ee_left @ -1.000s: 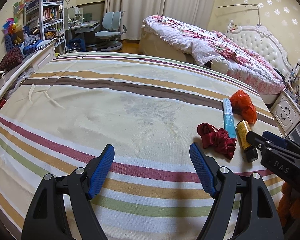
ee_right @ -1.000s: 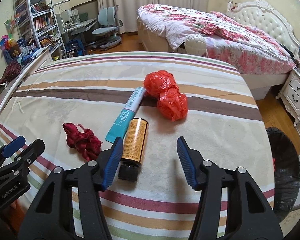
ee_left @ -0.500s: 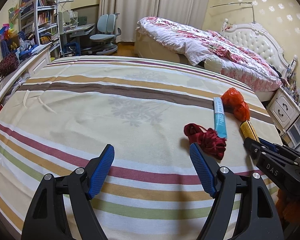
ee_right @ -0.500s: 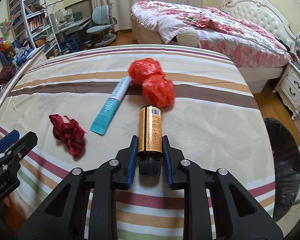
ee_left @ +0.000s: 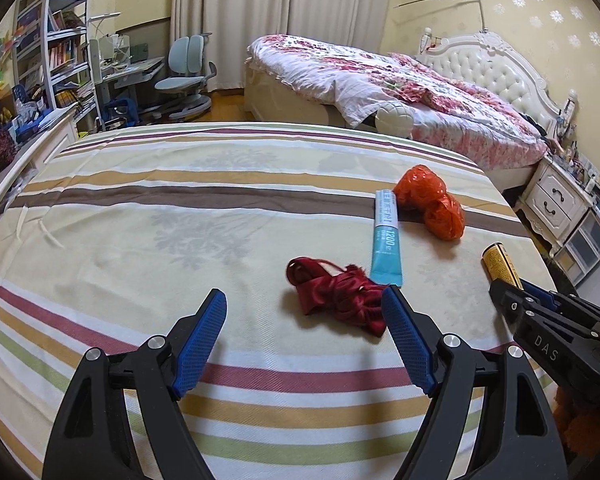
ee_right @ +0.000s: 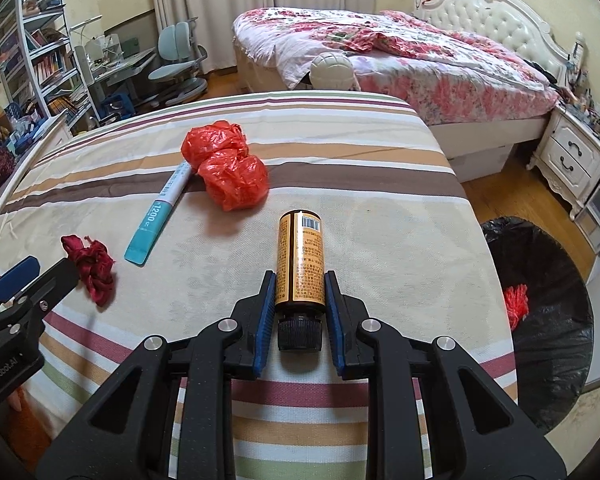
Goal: Collect trash
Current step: 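Lift the gold can with the right gripper while the left grasps the dark red cloth, then carry the red cloth and gold can over the black bin and open both grippers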
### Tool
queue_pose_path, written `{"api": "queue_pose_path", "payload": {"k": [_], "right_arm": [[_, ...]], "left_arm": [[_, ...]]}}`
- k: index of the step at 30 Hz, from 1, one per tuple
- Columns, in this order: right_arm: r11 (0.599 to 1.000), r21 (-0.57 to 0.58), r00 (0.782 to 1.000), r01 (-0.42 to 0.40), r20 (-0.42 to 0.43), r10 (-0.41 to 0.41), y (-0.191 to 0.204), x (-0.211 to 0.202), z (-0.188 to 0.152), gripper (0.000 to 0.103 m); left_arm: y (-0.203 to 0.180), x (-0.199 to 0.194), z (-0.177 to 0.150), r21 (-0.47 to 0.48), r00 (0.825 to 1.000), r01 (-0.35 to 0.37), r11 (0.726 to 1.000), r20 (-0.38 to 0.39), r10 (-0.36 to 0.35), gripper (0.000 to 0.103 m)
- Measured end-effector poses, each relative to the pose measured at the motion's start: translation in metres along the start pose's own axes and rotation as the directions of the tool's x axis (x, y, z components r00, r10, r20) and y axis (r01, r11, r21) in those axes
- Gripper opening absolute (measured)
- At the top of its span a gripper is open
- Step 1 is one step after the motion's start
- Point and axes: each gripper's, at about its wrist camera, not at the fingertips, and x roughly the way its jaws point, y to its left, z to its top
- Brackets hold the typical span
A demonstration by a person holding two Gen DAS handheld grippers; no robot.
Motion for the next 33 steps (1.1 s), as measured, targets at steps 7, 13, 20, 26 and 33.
{"api": "queue_pose_path", "payload": {"k": [7,13,20,26,33], "right_arm": [[1.000,0.003,1.000,-0.016,0.003,0.016,-0.004,0.000,0.001,0.032],[1.000,0.017,1.000,-0.013,0.003,0.013,-0.006,0.001,0.004,0.043],[1.000,0.027,1.000,-0.004,0.007,0.004,-0.008,0.003,0.005,0.043],[0.999,0.033,1.000,0.002,0.005,-0.002,-0.009,0.004,0.005,0.023],[0.999,0.037,1.000,0.004,0.012,-0.004,-0.008,0.001,0.003,0.023]], "left_arm": [[-0.009,0.014,0.005,0.028,0.999,0.003,1.000,-0.051,-0.002,0.077],[-0.005,0.019,0.003,0.015,0.994,0.044,0.999,-0.098,-0.042,0.060],[-0.011,0.015,-0.002,0.053,0.994,0.071,0.996,-0.087,-0.067,0.039],[-0.010,0.014,-0.002,0.042,0.993,0.090,0.995,-0.085,-0.086,0.033],[-0.009,0.009,-0.001,0.030,0.993,0.101,0.994,-0.069,-0.098,0.030]]}}
